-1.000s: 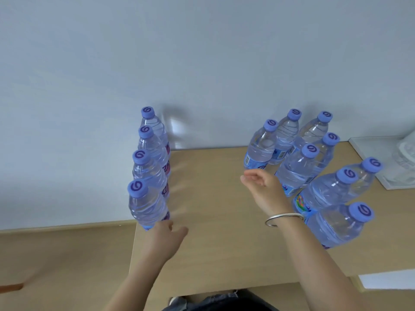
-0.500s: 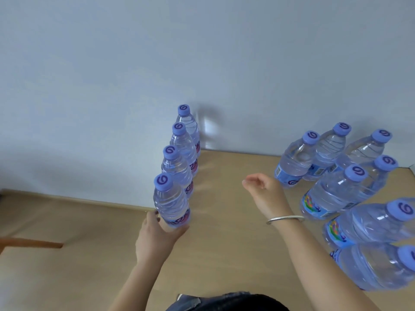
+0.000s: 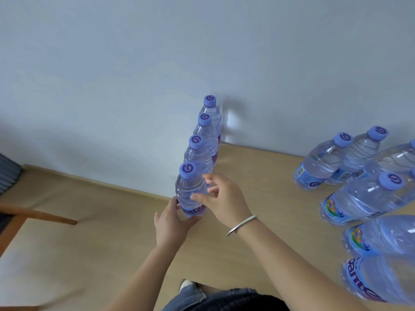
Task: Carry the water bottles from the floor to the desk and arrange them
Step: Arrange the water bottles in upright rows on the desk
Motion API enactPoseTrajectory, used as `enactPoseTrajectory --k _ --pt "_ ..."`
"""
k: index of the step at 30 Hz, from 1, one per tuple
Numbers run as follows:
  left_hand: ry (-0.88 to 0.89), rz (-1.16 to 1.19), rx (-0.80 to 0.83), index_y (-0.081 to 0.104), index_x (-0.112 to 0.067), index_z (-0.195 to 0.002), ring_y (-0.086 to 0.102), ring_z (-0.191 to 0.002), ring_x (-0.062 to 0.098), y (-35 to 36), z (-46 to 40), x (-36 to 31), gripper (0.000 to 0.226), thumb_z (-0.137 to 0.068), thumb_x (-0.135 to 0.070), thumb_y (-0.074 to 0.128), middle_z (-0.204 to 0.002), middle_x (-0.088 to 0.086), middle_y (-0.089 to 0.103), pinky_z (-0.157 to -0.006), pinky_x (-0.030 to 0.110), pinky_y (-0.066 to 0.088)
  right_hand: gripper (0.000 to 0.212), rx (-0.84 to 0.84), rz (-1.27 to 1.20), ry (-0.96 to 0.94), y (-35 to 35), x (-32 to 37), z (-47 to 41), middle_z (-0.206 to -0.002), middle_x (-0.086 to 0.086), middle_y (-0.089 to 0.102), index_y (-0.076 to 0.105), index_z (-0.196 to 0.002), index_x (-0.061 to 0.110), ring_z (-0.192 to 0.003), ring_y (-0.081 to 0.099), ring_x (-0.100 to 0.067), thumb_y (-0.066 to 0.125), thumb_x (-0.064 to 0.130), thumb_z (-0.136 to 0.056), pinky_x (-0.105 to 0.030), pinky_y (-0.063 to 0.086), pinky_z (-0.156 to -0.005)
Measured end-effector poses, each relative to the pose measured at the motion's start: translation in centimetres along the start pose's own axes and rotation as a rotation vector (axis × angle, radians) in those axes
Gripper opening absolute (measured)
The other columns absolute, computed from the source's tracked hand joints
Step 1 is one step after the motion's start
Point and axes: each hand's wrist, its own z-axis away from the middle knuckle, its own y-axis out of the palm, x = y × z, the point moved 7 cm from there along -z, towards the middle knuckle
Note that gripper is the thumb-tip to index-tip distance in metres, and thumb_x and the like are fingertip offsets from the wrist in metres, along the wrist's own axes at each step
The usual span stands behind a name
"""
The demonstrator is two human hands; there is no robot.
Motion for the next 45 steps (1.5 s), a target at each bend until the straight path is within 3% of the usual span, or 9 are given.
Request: enactPoseTrajectory --k 6,8,11,15,20,26,30,38,45 --pt "0.011 0.043 0.055 0.054 -0.028 -0.117 0.049 -0.085 -0.001 0.3 -0.5 0.5 0.061 -0.064 -0.038 0.082 -0.093 -0.018 0.06 -0.097 0.044 0.04 0.053 -0.033 0.015 0.019 0.4 -0.1 0.2 -0.1 0.013 0.052 0.057 -0.119 0.021 -0.087 0.056 -0.008 0.076 0.037 -0.072 -0.022 0.047 -0.082" --pt "-0.001 0.069 0.102 0.053 -0.028 -0.117 0.058 -0.098 0.015 0.5 -0.4 0.1 0.06 -0.065 -0.035 0.081 -0.1 -0.014 0.061 -0.085 0.036 0.045 0.053 0.014 -0.018 0.022 0.4 -0.4 0.2 -0.101 0.014 0.053 0.057 -0.12 0.021 -0.089 0.056 -0.007 0.077 0.036 -0.073 -0.022 0.047 -0.083" --pt "0.006 0.05 0.153 0.042 -0.029 -0.128 0.052 -0.111 0.016 1.2 1.1 -0.2 0.069 -0.067 -0.027 0.076 -0.11 -0.017 0.051 -0.077 0.024 0.038 0.045 0.037 -0.077 0.031 -1.0 -1.4 0.1 -0.098 0.018 0.055 0.06 -0.114 0.021 -0.092 0.056 -0.004 0.077 0.032 -0.073 -0.017 0.046 -0.081" --pt "-0.057 -0.12 0.384 0.015 -0.019 -0.147 0.036 -0.13 0.019 4.5 5.1 0.2 0.092 -0.074 -0.04 0.067 -0.144 -0.003 0.031 -0.1 0.03 0.035 0.028 -0.294 -0.013 0.111 -8.1 -4.5 0.0 -0.102 -0.003 0.062 0.064 -0.106 0.011 -0.093 0.059 -0.018 0.071 0.019 -0.08 -0.029 0.048 -0.084" --pt "0.144 -0.175 0.623 0.011 -0.02 -0.149 0.026 -0.137 0.02 7.8 6.5 -6.1 0.087 -0.08 -0.043 0.059 -0.15 -0.001 0.024 -0.112 0.031 0.025 0.032 -0.84 0.166 0.234 -18.4 -7.3 1.6 -0.105 -0.023 0.056 0.058 -0.107 -0.006 -0.105 0.046 -0.031 0.066 0.008 -0.079 -0.036 0.036 -0.092" --pt "0.301 -0.175 0.664 0.013 -0.02 -0.149 0.036 -0.134 0.019 9.6 5.0 -13.9 0.081 -0.085 -0.04 0.058 -0.149 0.0 0.03 -0.104 0.027 0.03 0.049 -1.0 0.164 0.34 -23.0 -8.4 0.4 -0.114 -0.023 0.052 0.048 -0.112 -0.008 -0.112 0.045 -0.034 0.07 0.012 -0.073 -0.033 0.031 -0.09" --pt "0.316 -0.158 0.689 0.014 -0.021 -0.149 0.034 -0.136 0.016 10.2 4.6 -15.6 0.08 -0.085 -0.04 0.059 -0.15 -0.001 0.03 -0.104 0.026 0.029 0.056 -0.914 0.179 0.449 -24.0 -10.2 -0.9 -0.117 -0.021 0.051 0.047 -0.116 -0.003 -0.111 0.047 -0.035 0.074 0.019 -0.072 -0.04 0.037 -0.093" --pt "0.324 -0.124 0.649 0.017 -0.024 -0.147 0.038 -0.13 0.008 9.9 3.8 -14.5 0.085 -0.079 -0.038 0.066 -0.146 -0.007 0.036 -0.092 0.015 0.029 0.049 -0.7 0.187 0.443 -24.1 -9.6 -1.1 -0.1 -0.009 0.059 0.051 -0.102 0.011 -0.092 0.059 -0.031 0.074 0.037 -0.068 -0.031 0.039 -0.071" --pt "0.486 0.152 0.404 0.015 -0.037 -0.145 0.032 -0.128 -0.007 5.8 3.1 -19.6 0.107 -0.061 -0.047 0.079 -0.142 -0.022 0.031 -0.096 0.011 0.027 0.058 -0.543 0.005 0.261 -24.8 0.8 -1.2 -0.091 0.017 0.061 0.057 -0.096 0.026 -0.098 0.06 -0.015 0.072 0.06 -0.052 -0.034 0.047 -0.087"
